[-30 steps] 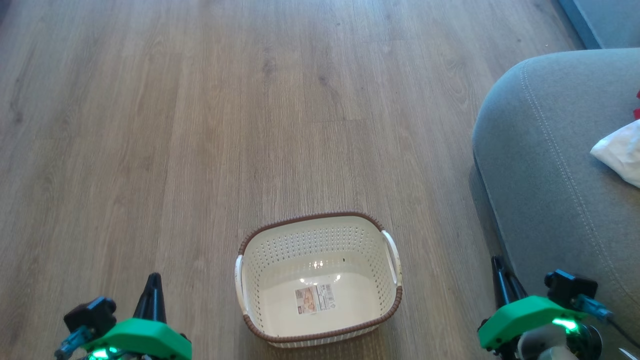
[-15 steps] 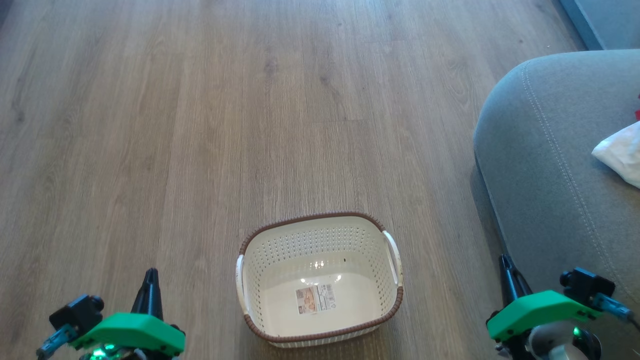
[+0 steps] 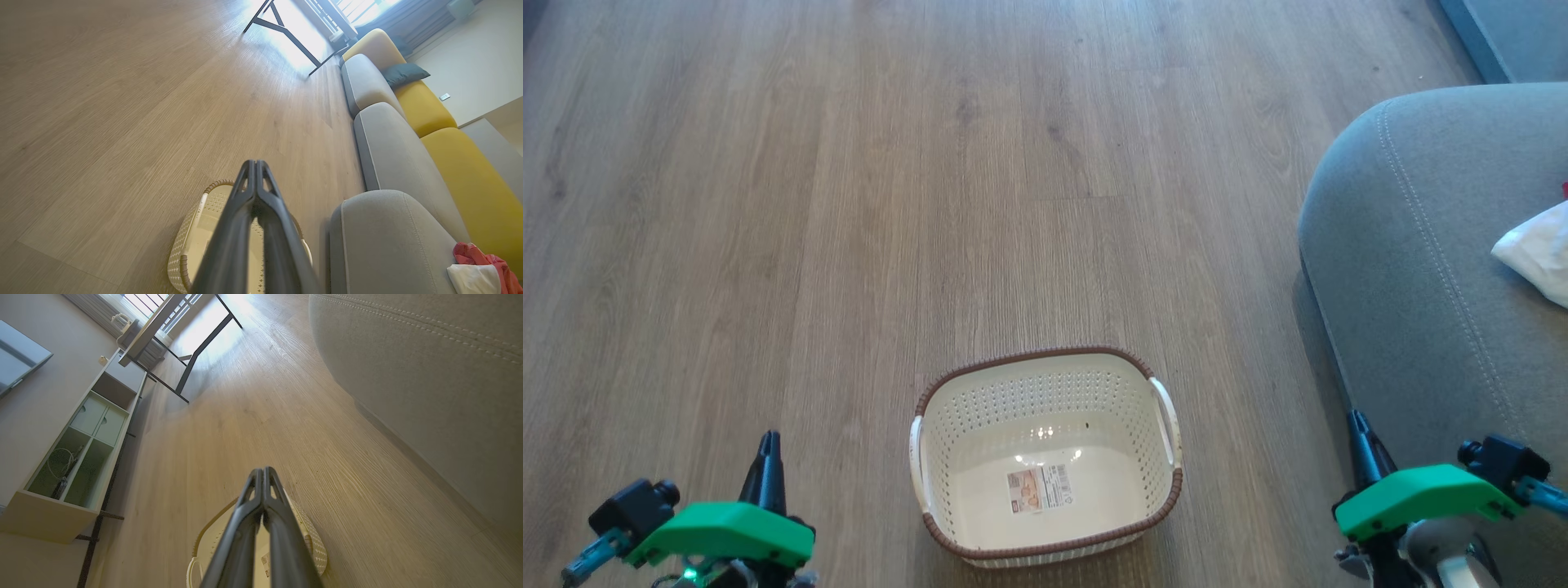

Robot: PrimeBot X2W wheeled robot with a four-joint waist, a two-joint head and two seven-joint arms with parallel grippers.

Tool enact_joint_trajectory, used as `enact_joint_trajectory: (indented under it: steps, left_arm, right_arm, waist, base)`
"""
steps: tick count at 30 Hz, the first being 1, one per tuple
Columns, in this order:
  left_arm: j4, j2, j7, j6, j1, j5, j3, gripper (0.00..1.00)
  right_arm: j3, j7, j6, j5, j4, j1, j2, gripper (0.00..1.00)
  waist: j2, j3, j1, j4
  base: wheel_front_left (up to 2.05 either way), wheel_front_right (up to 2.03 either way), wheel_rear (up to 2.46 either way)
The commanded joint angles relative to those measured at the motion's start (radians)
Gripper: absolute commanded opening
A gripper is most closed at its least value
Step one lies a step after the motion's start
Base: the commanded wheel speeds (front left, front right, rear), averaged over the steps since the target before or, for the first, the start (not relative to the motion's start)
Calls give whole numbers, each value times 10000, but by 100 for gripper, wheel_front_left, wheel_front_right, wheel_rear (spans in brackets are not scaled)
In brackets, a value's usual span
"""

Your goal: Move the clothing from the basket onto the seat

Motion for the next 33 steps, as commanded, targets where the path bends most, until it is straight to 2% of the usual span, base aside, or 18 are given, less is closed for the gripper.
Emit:
enact_joint_trajectory:
  steps: [1,33]
  left_arm:
    - [-382,28,80,-59,-589,-287,267,0]
    - [-551,36,1022,-313,-995,-3950,604,0]
  right_arm:
    - [-13,42,10,304,-384,-515,-88,0]
    - [-618,972,15,3939,-570,-720,-50,0]
  waist:
    - [0,0,0,4]
    - [0,-17,0,88]
  base:
    - [0,0,0]
    - [0,0,0]
